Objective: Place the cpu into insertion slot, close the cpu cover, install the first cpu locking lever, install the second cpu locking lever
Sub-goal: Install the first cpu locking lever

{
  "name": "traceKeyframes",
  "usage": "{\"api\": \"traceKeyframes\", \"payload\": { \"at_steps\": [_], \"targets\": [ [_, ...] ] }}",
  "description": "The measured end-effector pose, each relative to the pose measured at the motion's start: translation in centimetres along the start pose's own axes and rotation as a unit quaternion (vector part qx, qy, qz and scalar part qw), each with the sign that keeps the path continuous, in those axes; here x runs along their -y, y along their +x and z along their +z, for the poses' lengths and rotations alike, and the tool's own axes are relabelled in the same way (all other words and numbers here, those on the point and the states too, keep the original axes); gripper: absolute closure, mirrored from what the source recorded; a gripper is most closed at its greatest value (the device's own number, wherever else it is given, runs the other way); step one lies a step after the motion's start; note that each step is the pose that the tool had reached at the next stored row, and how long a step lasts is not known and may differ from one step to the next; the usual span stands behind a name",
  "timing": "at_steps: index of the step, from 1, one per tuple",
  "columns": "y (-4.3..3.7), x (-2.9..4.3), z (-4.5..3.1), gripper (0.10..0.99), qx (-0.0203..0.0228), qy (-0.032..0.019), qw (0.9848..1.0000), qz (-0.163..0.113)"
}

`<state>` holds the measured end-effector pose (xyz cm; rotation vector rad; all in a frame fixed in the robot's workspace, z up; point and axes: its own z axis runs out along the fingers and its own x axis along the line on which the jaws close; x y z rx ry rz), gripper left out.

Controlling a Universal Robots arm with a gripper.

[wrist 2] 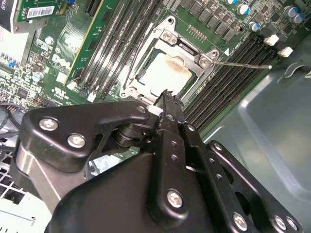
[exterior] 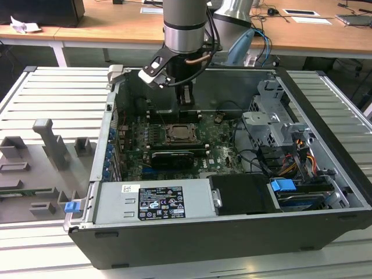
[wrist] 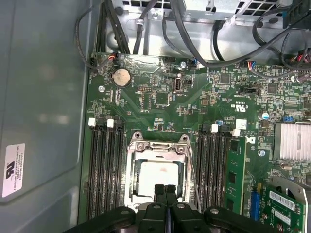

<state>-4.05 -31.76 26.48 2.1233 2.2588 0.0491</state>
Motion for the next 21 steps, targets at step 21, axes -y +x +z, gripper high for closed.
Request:
{"api": "traceKeyframes", "payload": {
  "at_steps": [21],
  "targets": [
    [0.01,0.12,0.03,0.98,-0.0104,-0.0014,0.9699,-0.243]
  ]
}}
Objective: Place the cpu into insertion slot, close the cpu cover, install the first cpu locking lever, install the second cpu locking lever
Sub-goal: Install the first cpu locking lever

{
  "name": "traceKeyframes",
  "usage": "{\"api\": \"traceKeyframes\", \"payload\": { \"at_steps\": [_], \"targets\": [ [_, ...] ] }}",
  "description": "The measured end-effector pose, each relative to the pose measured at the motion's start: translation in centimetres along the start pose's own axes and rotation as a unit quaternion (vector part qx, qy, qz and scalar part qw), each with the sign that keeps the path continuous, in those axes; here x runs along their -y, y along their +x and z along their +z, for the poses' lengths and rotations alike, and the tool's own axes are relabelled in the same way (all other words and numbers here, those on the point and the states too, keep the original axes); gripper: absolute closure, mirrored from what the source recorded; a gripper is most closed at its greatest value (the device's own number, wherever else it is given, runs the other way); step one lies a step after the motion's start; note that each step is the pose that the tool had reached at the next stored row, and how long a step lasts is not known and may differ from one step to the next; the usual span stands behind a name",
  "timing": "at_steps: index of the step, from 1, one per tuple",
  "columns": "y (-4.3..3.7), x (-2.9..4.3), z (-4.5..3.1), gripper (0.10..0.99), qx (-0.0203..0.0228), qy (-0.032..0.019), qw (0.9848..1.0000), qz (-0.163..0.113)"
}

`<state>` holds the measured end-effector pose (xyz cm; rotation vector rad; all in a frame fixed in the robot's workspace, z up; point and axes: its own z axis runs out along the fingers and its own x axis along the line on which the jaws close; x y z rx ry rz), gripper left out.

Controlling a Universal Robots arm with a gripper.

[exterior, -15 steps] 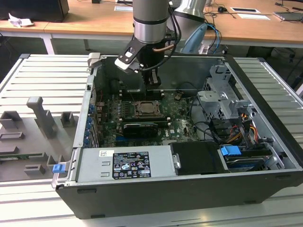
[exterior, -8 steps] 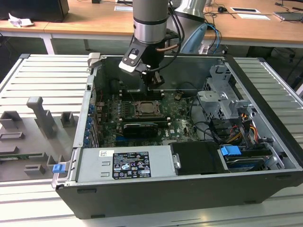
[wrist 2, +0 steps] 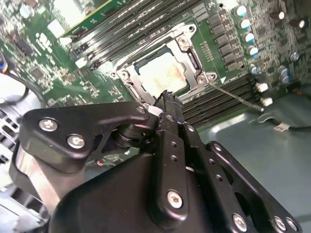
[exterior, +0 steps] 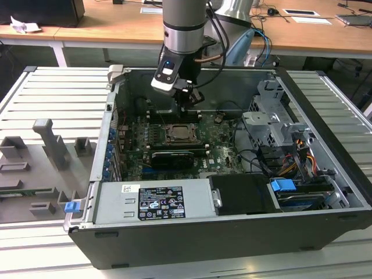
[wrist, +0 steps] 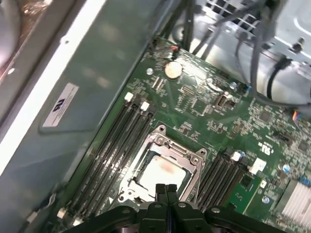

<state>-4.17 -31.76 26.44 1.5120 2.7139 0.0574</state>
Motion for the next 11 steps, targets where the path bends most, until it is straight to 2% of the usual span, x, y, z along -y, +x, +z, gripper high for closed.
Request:
{"api": "traceKeyframes", "payload": {
  "at_steps": [3,6,8,11],
  "targets": [
    [0.0,0.0,0.0,0.98,-0.0017,-0.0003,0.9993,-0.038],
    [0.0,0.0,0.0,0.98,-0.0035,-0.0007,0.9968,-0.079],
    [0.0,0.0,0.0,0.98,-0.0041,-0.0008,0.9956,-0.094],
    [0.0,0.0,0.0,0.98,-0.0058,-0.0012,0.9912,-0.132]
  ]
}}
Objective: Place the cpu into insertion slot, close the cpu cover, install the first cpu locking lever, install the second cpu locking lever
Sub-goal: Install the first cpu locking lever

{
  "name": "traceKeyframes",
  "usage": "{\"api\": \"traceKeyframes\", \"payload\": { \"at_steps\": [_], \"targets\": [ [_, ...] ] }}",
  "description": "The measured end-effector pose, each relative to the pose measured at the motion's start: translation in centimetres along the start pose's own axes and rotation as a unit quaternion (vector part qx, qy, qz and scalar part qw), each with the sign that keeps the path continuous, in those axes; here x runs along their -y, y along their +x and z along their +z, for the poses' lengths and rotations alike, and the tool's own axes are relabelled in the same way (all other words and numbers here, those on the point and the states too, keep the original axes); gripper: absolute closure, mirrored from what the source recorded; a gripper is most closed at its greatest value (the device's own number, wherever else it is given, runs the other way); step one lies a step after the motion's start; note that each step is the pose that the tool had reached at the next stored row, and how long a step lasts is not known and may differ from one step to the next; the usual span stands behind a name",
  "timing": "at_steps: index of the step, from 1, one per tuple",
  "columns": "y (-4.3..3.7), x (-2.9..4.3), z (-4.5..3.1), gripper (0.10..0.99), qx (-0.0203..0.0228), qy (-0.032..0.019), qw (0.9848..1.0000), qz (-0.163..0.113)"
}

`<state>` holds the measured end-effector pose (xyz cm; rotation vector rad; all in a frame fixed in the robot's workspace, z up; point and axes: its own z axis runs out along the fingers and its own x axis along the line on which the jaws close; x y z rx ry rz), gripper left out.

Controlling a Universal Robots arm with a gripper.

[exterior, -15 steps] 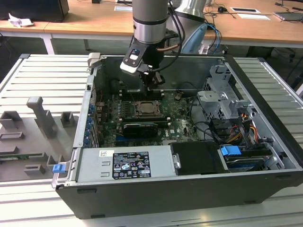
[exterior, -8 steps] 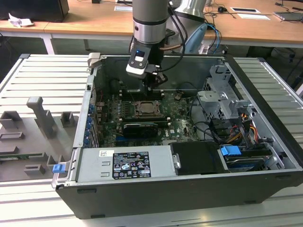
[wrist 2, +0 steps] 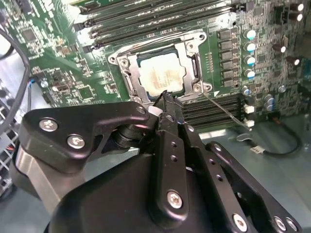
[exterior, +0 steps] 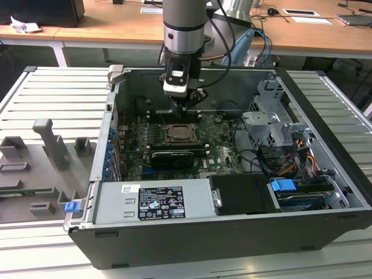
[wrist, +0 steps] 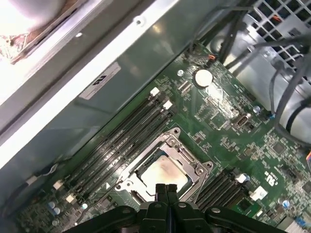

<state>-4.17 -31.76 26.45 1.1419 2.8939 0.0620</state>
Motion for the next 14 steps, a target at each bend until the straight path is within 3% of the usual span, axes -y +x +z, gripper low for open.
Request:
{"api": "traceKeyframes", "payload": {
  "at_steps": [6,12,14],
  "targets": [
    [0.0,0.0,0.0,0.98,-0.0027,-0.0007,0.9984,-0.057],
    [0.0,0.0,0.0,0.98,-0.0049,-0.0014,0.9945,-0.104],
    [0.0,0.0,0.0,0.98,-0.0058,-0.0015,0.9926,-0.121]
  ]
}}
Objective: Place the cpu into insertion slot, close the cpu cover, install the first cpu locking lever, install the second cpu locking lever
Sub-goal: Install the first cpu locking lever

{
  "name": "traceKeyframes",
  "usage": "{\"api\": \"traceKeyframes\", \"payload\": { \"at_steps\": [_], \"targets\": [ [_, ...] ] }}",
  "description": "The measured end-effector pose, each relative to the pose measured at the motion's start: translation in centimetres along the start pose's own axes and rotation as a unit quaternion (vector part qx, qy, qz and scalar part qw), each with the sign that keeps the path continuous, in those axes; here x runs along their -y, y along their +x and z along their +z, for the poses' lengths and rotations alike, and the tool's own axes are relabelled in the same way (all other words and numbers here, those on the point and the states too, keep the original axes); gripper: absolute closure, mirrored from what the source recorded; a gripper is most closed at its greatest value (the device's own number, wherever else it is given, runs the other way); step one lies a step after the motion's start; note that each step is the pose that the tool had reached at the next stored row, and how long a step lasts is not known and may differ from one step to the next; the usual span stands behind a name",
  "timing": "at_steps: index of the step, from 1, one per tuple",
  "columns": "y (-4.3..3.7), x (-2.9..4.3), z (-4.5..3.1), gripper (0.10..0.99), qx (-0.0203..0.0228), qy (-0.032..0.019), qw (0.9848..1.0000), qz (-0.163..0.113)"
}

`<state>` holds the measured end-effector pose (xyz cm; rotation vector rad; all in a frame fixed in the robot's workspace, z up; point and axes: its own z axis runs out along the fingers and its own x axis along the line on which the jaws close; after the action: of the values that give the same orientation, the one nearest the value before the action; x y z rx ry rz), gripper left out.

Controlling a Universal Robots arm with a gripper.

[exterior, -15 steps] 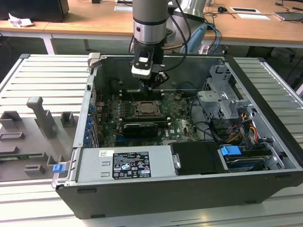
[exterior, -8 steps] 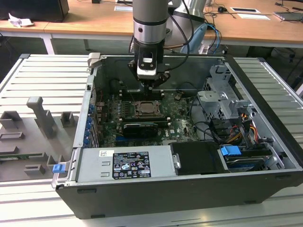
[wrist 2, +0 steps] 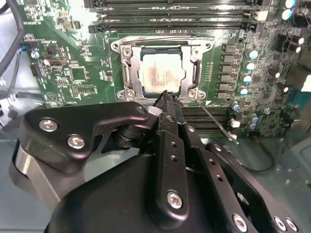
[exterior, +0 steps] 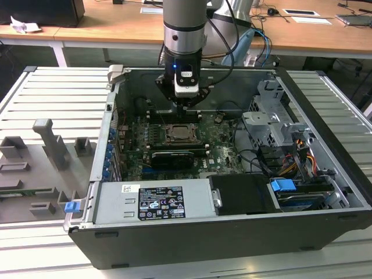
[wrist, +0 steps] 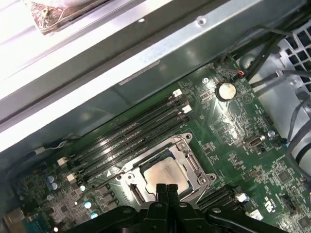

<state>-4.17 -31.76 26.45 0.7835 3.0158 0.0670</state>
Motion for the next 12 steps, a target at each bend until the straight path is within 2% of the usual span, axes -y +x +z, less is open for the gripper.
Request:
{"api": "traceKeyframes", "payload": {
  "at_steps": [5,9,11,12],
  "targets": [
    [0.0,0.0,0.0,0.98,-0.0019,-0.0005,0.9992,-0.04],
    [0.0,0.0,0.0,0.98,-0.0033,-0.0009,0.9976,-0.069],
    [0.0,0.0,0.01,0.98,-0.0044,-0.0012,0.9958,-0.092],
    [0.0,0.0,0.02,0.98,-0.0051,-0.0014,0.9943,-0.107]
  ]
}}
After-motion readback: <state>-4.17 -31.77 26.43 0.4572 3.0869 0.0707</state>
